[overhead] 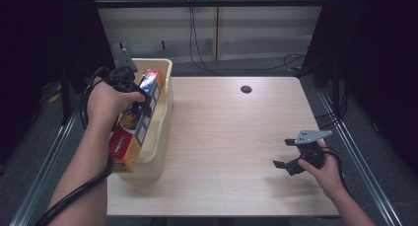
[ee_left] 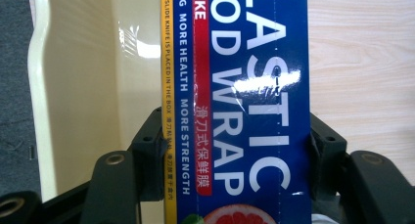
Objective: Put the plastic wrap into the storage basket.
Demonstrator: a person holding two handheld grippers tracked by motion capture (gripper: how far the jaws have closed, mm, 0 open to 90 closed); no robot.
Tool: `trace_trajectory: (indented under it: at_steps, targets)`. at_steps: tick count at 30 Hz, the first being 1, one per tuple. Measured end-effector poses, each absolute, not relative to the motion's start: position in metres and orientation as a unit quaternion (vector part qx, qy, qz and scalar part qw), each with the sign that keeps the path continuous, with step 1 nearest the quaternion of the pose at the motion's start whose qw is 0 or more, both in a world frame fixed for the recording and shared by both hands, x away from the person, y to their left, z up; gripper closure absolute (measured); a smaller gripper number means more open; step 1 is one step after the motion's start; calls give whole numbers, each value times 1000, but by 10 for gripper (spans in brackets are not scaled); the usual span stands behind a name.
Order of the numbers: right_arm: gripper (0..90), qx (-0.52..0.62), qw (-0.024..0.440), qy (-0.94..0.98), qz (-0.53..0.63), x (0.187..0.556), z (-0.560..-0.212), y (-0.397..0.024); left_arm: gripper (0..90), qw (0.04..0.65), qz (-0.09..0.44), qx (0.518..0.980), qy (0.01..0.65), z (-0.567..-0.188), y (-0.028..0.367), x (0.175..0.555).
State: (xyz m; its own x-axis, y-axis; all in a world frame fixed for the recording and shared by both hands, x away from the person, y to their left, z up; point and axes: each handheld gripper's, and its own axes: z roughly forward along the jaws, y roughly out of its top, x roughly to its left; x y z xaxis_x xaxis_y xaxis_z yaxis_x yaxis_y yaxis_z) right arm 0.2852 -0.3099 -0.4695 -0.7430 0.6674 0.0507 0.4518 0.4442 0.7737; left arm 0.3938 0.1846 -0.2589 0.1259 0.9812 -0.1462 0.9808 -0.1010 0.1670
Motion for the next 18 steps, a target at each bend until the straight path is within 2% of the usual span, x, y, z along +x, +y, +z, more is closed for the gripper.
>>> trace_trajectory:
  at_steps: [18]
  targets:
    - [23, 334, 134, 839, 408, 285, -469, -312, 406, 98, -25, 736, 669, -285, 185, 396]
